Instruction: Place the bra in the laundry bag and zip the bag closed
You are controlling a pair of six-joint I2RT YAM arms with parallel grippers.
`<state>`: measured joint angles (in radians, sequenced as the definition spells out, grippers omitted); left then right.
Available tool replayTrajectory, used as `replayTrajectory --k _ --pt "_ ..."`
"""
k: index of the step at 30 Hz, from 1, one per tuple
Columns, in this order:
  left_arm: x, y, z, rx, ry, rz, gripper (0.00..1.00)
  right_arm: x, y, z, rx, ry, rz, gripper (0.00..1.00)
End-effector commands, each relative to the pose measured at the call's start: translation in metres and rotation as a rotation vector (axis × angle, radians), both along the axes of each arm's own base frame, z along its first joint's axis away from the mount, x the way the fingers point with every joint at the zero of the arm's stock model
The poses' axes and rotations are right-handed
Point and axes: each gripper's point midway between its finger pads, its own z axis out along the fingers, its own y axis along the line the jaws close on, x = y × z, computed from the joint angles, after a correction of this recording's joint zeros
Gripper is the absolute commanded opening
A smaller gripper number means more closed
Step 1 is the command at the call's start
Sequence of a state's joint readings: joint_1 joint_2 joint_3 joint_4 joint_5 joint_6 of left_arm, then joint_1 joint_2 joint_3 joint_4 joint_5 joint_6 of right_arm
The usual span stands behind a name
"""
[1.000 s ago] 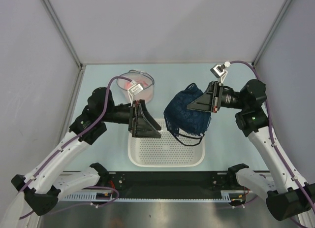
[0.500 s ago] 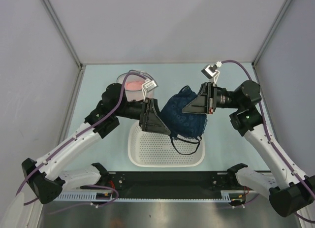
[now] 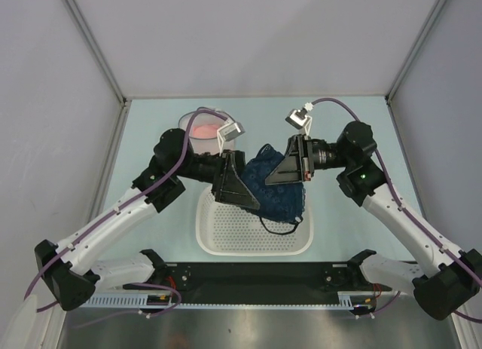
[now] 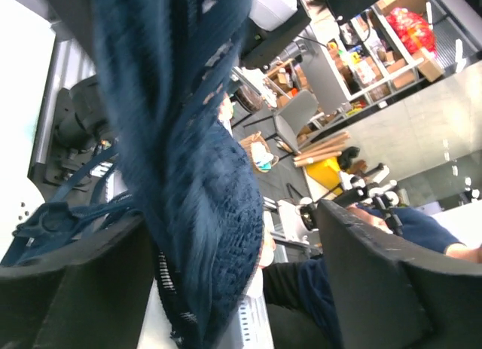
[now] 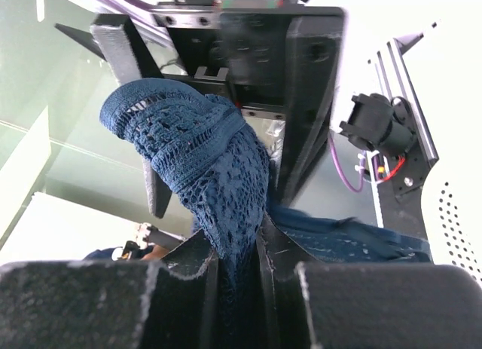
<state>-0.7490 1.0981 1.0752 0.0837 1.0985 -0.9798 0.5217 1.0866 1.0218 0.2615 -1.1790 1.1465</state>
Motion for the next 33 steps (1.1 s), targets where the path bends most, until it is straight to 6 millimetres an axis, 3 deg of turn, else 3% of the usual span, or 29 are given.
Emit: replayTrajectory --k 1,2,4,6,7,9,10,12,16,19,26,29,31,32,33 --pt "-0.005 -0.001 0.006 -0.025 -0.014 -0.034 0.74 -0.005 0.003 0.003 -0.005 -0.063 0.029 0.17" --pt "-0.005 -0.001 0.004 -0.019 -0.006 -0.034 0.59 -0.006 0.003 0.002 -0.008 -0.066 0.03 0.2" --pt "-0.005 0.0 -0.001 -0.009 0.004 -0.039 0.41 -0.006 0.003 -0.005 -0.029 -0.089 0.02 0.27" --pt "-0.006 0.001 -0.007 0.004 -0.001 -0.033 0.29 0.0 -0.001 -0.02 -0.081 -0.117 -0.034 0.45" --pt "-0.008 0.003 -0.013 0.034 0.016 -0.03 0.17 0.001 -0.004 -0.024 -0.102 -0.132 -0.063 0.57" --pt "-0.008 0.007 -0.02 0.049 -0.016 -0.019 0.09 0.01 -0.009 -0.04 -0.181 -0.109 -0.144 0.72" --pt "-0.009 0.01 -0.024 0.072 -0.005 -0.007 0.04 0.012 -0.014 -0.044 -0.202 -0.15 -0.182 0.86" --pt "-0.004 0.015 -0.026 0.075 -0.055 0.025 0.01 0.02 -0.022 -0.062 -0.286 -0.11 -0.273 0.97" --pt "0.005 0.026 -0.035 0.11 -0.123 0.091 0.0 0.019 -0.038 -0.09 -0.375 -0.039 -0.388 1.0" --pt "0.018 0.03 -0.036 0.107 -0.279 0.123 0.0 0.002 -0.046 -0.099 -0.398 -0.009 -0.383 1.0" --pt "0.039 0.035 -0.015 0.077 -0.622 0.192 0.0 -0.033 -0.04 -0.102 -0.314 0.1 -0.224 1.0" --pt "0.029 0.033 -0.009 0.029 -0.637 0.117 0.0 -0.037 -0.03 -0.091 -0.206 0.11 -0.164 1.0" --pt "0.027 0.03 -0.01 0.022 -0.602 0.077 0.0 -0.041 -0.025 -0.078 -0.138 0.142 -0.139 1.0" --pt "0.023 0.03 -0.011 0.014 -0.591 0.053 0.0 -0.042 -0.023 -0.064 -0.071 0.076 -0.127 1.0" --pt "0.015 0.03 -0.009 -0.017 -0.58 0.0 0.0 -0.041 -0.02 -0.066 -0.069 0.088 -0.116 1.0"
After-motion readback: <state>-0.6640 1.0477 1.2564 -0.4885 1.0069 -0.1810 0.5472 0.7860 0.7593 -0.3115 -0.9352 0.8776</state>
